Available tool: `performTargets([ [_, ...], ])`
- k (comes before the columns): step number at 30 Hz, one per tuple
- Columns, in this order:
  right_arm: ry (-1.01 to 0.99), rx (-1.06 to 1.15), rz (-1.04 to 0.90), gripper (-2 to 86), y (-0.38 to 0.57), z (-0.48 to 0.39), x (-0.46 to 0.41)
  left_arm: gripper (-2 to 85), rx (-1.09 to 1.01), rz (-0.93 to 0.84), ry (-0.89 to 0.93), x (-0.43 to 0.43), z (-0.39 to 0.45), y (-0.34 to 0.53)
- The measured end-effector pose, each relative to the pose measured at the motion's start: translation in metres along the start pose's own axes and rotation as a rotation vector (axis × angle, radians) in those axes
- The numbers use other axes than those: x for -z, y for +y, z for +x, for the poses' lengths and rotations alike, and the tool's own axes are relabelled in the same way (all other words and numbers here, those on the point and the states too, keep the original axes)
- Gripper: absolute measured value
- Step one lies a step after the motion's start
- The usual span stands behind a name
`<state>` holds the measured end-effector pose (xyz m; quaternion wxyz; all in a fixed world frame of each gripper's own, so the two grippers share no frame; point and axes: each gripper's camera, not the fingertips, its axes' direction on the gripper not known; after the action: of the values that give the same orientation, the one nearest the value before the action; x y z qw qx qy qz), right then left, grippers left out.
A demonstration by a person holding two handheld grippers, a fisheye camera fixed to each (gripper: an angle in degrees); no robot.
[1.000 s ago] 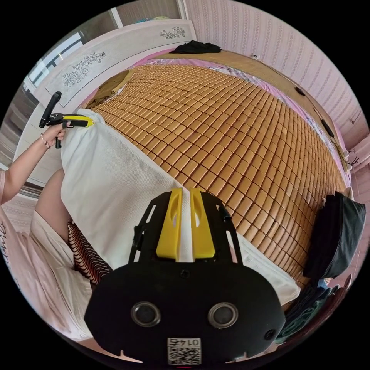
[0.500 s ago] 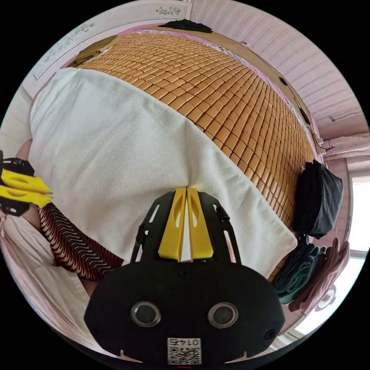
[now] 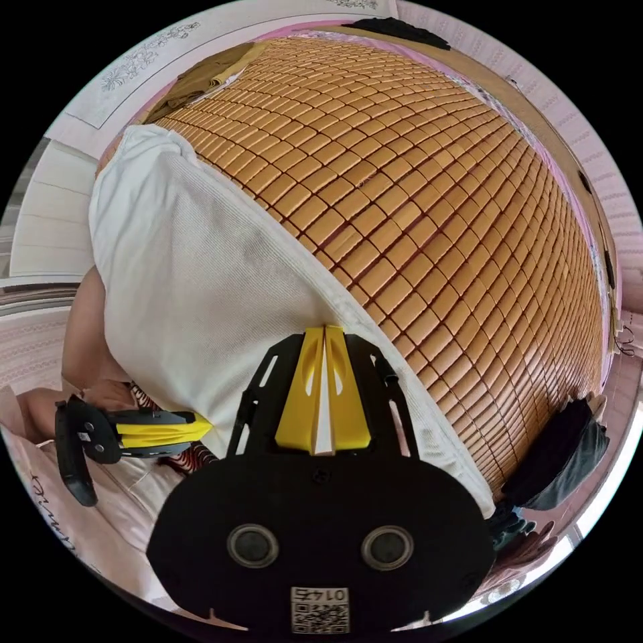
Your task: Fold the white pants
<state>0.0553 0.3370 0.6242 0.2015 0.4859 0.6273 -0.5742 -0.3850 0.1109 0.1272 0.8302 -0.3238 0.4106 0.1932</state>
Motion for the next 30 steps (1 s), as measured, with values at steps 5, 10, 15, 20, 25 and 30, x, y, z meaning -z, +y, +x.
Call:
performTargets([
  [5,0.103,0.072,-0.073,-0.5,-0.017,0.007,0.000,-1.0,0.064,0.038,0.054,0.009,-0.009,0.015],
  [10,0.075,0.147,-0.187,-0.6,-0.017,0.027,0.003,-1.0,0.081,0.020,0.136,0.005,-0.024,0.014],
  [15,-0.093,0.032,-0.097,-0.5,0.019,0.072,0.015,-1.0,0.089,0.048,0.160,0.011,-0.033,0.017],
  [20,-0.221,-0.240,0.538,0.5,0.196,0.106,0.050,-0.9,0.167,0.076,0.145,0.043,-0.052,0.017],
  [25,-0.252,-0.822,0.632,13.3,0.399,0.169,0.048,-0.8,0.507,0.210,0.102,0.104,-0.142,0.065],
  [30,-0.038,-1.157,0.635,17.4,0.543,0.187,0.046,-0.8,0.877,0.167,-0.285,0.156,-0.228,0.148],
])
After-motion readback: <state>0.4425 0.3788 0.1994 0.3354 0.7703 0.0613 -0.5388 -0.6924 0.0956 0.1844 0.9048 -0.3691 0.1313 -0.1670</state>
